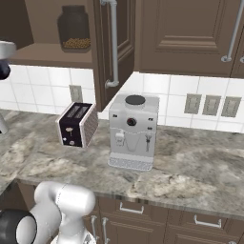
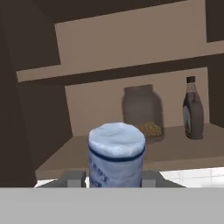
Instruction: Pick the syrup bottle and condiment bottle from the counter and place them in the cabinet.
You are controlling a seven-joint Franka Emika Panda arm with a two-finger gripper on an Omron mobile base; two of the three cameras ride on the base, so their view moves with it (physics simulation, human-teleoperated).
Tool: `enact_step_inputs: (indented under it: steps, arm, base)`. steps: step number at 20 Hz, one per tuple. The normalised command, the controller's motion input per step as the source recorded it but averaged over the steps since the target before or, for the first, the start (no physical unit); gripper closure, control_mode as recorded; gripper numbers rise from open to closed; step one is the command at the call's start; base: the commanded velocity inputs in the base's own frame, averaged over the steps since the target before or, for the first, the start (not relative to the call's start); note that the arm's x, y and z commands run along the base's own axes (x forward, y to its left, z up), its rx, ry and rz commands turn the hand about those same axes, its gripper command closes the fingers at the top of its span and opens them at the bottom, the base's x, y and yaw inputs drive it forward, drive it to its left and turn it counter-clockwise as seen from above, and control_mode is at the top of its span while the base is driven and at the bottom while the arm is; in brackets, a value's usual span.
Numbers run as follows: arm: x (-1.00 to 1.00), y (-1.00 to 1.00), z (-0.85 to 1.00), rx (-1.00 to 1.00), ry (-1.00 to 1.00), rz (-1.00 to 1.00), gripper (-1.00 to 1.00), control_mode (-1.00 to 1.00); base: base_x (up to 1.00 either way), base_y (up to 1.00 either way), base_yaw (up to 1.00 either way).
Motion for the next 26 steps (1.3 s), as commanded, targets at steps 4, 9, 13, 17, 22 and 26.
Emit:
enact_step_inputs:
  steps: [4, 9, 13, 17, 22, 26]
  arm:
    - [0.20, 0.00, 0.33, 0.02, 0.01, -0.01, 1.00, -1.00]
    - [0.28, 0.00, 0.26, 0.02, 0.00, -0.05, 1.00, -1.00]
    - [0.36, 0.12, 0.06, 0.00, 0.00, -0.06, 1.00, -1.00]
    - [0.45, 0.34, -0.03, -0.06, 0.00, -0.05, 1.00, -1.00]
    - [0.53, 0.19, -0.01, -0.03, 0.02, -0.05, 1.00, -1.00]
    - [0.63, 0.01, 0.00, 0.00, 0.03, -0.09, 1.00, -1.00]
  base:
    - [0.00, 0.00, 0.00]
    - [0.00, 0.00, 0.00]
    - [0.00, 0.00, 0.00]
    - [0.00, 0.00, 0.00]
    - [0.00, 0.00, 0.00]
    - [0.00, 0.00, 0.00]
